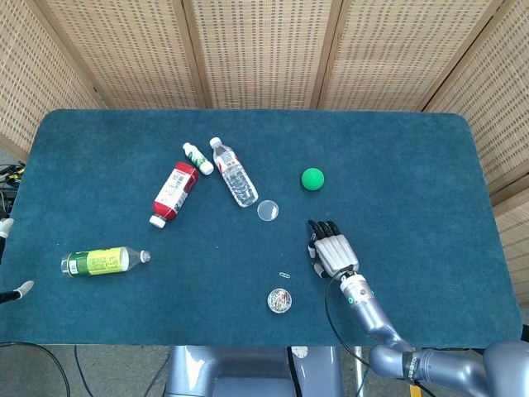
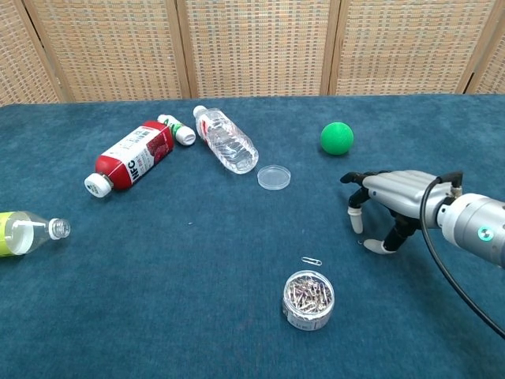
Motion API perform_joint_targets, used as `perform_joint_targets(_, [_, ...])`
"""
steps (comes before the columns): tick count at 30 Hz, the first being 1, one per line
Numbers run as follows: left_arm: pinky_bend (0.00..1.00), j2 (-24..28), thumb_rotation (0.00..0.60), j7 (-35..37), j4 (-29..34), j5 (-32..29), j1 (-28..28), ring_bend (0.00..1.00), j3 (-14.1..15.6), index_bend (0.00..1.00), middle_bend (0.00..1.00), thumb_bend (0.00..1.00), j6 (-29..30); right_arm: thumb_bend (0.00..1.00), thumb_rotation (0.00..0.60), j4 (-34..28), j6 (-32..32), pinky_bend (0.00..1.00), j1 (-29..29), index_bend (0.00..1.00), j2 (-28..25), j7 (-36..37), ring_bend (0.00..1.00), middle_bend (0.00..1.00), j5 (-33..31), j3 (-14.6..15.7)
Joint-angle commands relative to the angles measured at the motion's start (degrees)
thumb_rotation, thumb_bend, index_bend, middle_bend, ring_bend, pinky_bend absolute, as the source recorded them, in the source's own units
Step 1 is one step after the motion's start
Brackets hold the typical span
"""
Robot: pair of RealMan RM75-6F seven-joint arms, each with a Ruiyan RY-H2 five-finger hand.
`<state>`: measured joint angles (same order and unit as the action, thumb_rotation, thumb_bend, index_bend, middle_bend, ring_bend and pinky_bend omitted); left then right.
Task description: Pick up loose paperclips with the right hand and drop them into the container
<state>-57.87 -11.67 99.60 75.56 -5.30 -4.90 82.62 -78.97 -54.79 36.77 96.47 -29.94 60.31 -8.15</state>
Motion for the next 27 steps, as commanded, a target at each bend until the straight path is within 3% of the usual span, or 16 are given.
perform_joint_targets(1, [0.0,-0.01,0.6,-0.03,0.0,0.04,-0.01,0.0,0.05,0.0,0.0,0.0,-0.03,0.34,0.6,0.17,0.07,0.01,0.0,0.5,-0.11,0.03,0.0,0.0,-0.15,0.18])
perform_joint_targets(12, [0.0,0.05,0.6,-0.06,0.17,0.11,-0.05,0.0,0.12,0.0,0.0,0.0,0.01,0.34,0.6,1.33,0.6,0.01,0.09,0.51,0.53,0.77,0.0,0.0,-0.11,1.16])
perform_joint_targets(27, [0.0,-0.08,0.6,-0.07,-0.01,0.07,-0.22,0.0,0.22,0.0,0.0,0.0,-0.25,0.39,0.6,1.97,0.75,0.01,-0.05,0.67,0.55,1.48,0.0,0.0,0.86,2.32])
